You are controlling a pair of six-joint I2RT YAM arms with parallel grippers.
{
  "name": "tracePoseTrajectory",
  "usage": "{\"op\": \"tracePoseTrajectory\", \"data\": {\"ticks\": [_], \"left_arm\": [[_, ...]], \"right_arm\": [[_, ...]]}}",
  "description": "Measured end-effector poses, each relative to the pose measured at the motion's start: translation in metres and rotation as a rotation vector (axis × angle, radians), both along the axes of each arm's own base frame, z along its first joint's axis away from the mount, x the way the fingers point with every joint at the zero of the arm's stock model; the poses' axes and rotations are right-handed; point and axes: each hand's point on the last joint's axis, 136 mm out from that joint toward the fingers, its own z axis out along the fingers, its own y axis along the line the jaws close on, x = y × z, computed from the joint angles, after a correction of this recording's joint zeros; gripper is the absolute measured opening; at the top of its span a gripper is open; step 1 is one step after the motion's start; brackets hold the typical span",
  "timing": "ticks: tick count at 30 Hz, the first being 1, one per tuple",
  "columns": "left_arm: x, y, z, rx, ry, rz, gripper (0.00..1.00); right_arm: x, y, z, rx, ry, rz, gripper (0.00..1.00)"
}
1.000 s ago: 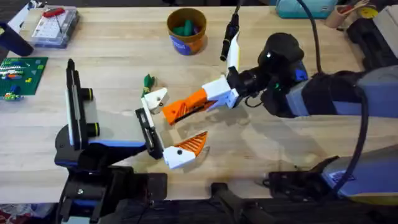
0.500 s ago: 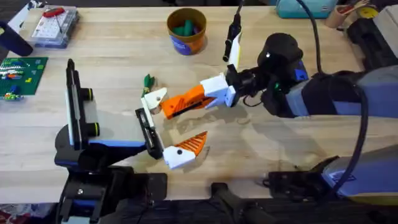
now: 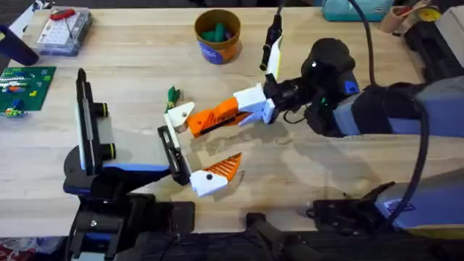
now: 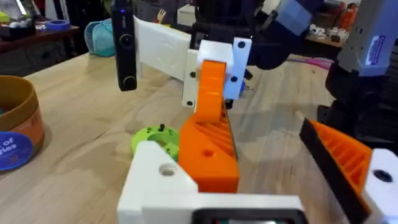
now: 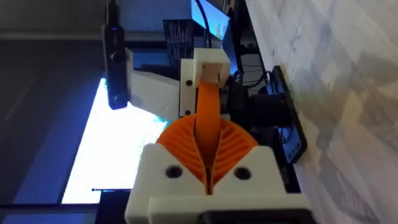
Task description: Pick up the gripper from the table and insert it into the empty holder that is missing its gripper. Then pick up a screw, insert it into the mounting hole, and use the screwdriver to tighten it. Finally, clean up the table by picking up the vegetable and placing it into the bucket.
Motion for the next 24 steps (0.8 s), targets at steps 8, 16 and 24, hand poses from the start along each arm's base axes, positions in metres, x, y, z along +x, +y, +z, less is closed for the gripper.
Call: {"op": "tracePoseTrajectory", "data": {"ticks": [8, 16, 24], "left_arm": [[0.0, 0.0, 0.0, 0.0, 0.0, 0.0, 0.99], [0.002, 0.001, 0.0, 0.001, 0.0, 0.013, 0.99], [0.006, 0.003, 0.0, 0.002, 0.0, 0.036, 0.99]], "right_arm": [[0.003, 0.001, 0.0, -0.004, 0.012, -0.02, 0.018], [0.005, 0.004, 0.0, -0.006, 0.013, -0.04, 0.018], [0.007, 0.011, -0.001, -0.006, 0.007, -0.07, 0.018]]}}
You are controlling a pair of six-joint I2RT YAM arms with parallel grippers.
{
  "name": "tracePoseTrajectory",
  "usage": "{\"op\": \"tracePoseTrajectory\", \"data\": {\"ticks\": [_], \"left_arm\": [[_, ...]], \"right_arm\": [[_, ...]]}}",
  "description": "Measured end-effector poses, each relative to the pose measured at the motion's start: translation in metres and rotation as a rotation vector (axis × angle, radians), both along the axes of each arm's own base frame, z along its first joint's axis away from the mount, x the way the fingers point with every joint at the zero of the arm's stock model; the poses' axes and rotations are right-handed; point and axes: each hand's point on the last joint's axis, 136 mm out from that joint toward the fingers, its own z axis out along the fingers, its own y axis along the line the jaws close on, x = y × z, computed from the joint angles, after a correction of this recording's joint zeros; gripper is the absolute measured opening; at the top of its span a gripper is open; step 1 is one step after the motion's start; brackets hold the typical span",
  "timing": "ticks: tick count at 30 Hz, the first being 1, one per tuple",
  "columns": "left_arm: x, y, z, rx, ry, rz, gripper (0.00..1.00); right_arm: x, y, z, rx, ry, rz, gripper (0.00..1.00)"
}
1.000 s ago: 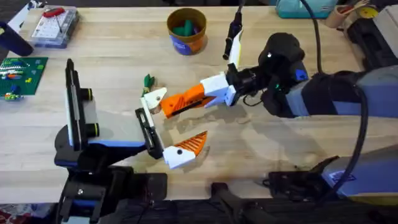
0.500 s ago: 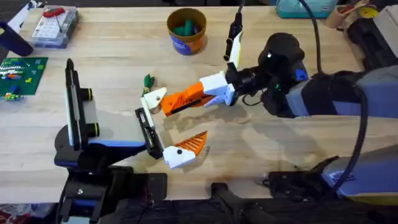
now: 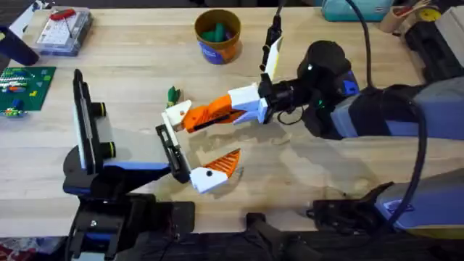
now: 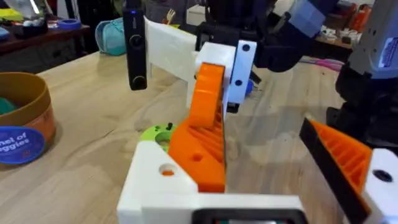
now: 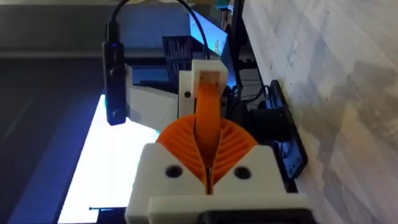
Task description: Pick up the gripper from the table and insert it into the empty holder that is missing its gripper. Then pick up a screw, insert it into the mounting hole, and use the screwdriver to tighten it. Finally, clean up the table by picking up the vegetable and placing it into the bucket.
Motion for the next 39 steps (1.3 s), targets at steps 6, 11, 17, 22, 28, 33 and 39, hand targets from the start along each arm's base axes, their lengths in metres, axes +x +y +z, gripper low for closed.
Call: {"op": "tracePoseTrajectory", "data": {"ticks": [6, 11, 17, 22, 28, 33, 39], "left_arm": [[0.002, 0.001, -0.001, 0.001, 0.003, 0.014, 0.99], [0.002, 0.001, -0.003, 0.0, 0.024, 0.017, 0.99], [0.0, 0.0, -0.005, -0.008, 0.053, 0.003, 0.99], [-0.002, -0.001, -0.006, -0.012, 0.067, -0.012, 0.99], [-0.003, -0.001, -0.006, -0.011, 0.069, -0.012, 0.99], [-0.003, -0.001, -0.006, -0.011, 0.068, -0.012, 0.99], [-0.002, -0.001, -0.006, -0.011, 0.063, -0.012, 0.99]], "right_arm": [[0.002, 0.002, -0.002, -0.002, -0.017, -0.015, 0.018], [0.002, 0.002, -0.008, -0.017, -0.026, -0.02, 0.018], [0.005, 0.004, -0.017, -0.03, -0.029, -0.033, 0.018], [0.009, 0.005, -0.019, -0.034, -0.025, -0.046, 0.019], [0.009, 0.009, -0.017, -0.036, -0.015, -0.047, 0.019], [0.006, 0.015, -0.015, -0.038, -0.004, -0.038, 0.019], [0.005, 0.02, -0.013, -0.037, -0.004, -0.03, 0.019]]}}
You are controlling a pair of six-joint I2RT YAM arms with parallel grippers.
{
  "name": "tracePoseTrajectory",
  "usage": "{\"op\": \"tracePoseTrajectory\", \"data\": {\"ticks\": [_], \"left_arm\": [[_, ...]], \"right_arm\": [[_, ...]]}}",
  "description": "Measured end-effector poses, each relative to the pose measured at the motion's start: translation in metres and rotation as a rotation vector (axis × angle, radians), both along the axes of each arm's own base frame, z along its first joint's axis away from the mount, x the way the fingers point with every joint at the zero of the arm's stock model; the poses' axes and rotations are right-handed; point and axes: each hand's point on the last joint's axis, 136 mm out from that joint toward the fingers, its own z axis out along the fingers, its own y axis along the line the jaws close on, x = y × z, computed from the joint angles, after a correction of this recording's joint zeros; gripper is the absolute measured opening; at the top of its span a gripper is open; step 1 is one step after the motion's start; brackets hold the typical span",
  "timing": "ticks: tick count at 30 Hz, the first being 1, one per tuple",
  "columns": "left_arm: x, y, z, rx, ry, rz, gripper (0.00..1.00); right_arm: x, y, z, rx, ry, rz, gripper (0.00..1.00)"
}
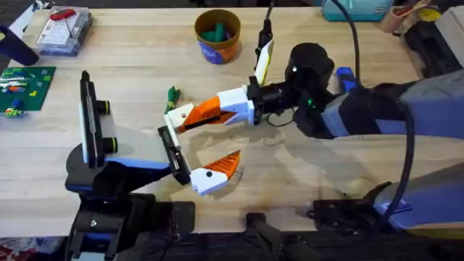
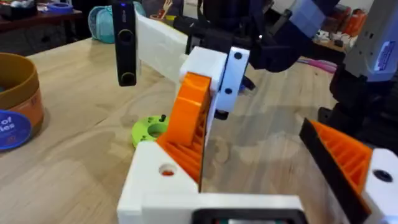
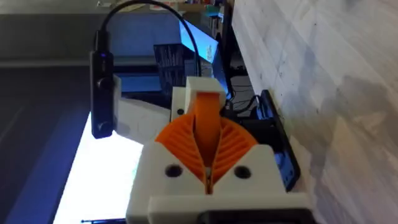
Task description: Pick up the gripper from the table and insert it into the empty holder that is missing its gripper. Then pick up a screw, insert it into the mounting hole, and use the screwdriver to tighten it. Finally, clean up the table by picking up the vegetable and placing it into the bucket.
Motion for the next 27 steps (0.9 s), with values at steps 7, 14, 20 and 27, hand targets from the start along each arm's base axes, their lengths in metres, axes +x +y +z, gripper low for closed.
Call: {"op": "tracePoseTrajectory", "data": {"ticks": [7, 14, 20, 27], "left_arm": [[0.002, 0.001, 0.001, 0.002, -0.009, 0.009, 0.99], [0.004, 0.002, 0.001, 0.004, -0.018, 0.025, 0.99], [0.007, 0.004, 0.001, 0.005, -0.016, 0.041, 0.99], [0.007, 0.004, 0.001, 0.006, -0.015, 0.043, 0.99]], "right_arm": [[0.003, 0.003, 0.002, 0.002, 0.0, 0.003, 0.019], [0.005, 0.005, 0.004, 0.002, 0.001, 0.014, 0.019], [0.01, 0.01, 0.002, 0.003, 0.005, 0.051, 0.019], [0.014, 0.01, 0.002, 0.011, 0.001, 0.098, 0.019]]}}
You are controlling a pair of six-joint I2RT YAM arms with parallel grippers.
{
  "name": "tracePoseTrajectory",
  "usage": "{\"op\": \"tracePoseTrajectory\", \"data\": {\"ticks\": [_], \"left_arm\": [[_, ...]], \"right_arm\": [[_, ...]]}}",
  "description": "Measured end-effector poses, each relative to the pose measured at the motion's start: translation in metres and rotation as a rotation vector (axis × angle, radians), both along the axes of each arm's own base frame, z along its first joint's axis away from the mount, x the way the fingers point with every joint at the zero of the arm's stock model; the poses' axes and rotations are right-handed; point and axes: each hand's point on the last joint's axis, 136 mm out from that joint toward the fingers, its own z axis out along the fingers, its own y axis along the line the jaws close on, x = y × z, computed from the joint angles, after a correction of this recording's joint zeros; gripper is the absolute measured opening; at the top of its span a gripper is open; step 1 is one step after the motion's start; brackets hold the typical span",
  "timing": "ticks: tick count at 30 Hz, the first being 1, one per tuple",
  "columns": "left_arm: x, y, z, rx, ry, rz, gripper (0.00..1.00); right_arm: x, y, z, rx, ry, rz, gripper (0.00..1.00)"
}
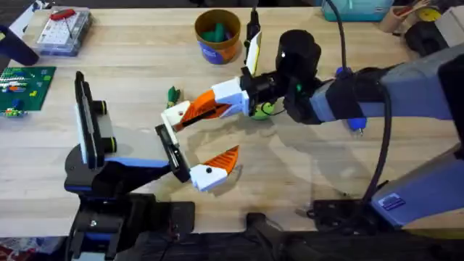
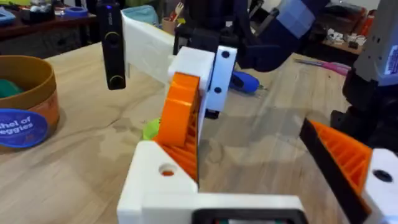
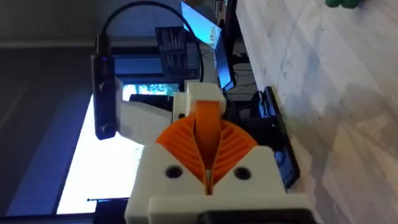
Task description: Pick up the gripper from the table and insert it into the empty holder that is missing its gripper. Then pick up a screw, insert it into the mounting hole, and use the screwdriver to tighten it. Finally, clean up the table by picking up the vegetable and placing it into the bucket.
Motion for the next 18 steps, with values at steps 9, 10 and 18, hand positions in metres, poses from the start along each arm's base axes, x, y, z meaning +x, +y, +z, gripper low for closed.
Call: {"op": "tracePoseTrajectory", "data": {"ticks": [9, 10, 18], "left_arm": [[-0.0005, -0.0003, 0.0001, 0.0, -0.001, -0.004, 0.99], [-0.0005, -0.0003, 0.0001, 0.0, -0.001, -0.004, 0.99], [-0.0005, -0.0003, 0.0001, 0.0, -0.001, -0.004, 0.99]], "right_arm": [[-0.0006, -0.0004, 0.0001, 0.0, 0.002, 0.008, 0.019], [-0.0006, -0.0003, 0.0, 0.0, 0.003, 0.008, 0.019], [-0.0006, -0.0003, 0.0001, 0.0, 0.002, 0.008, 0.019]]}}
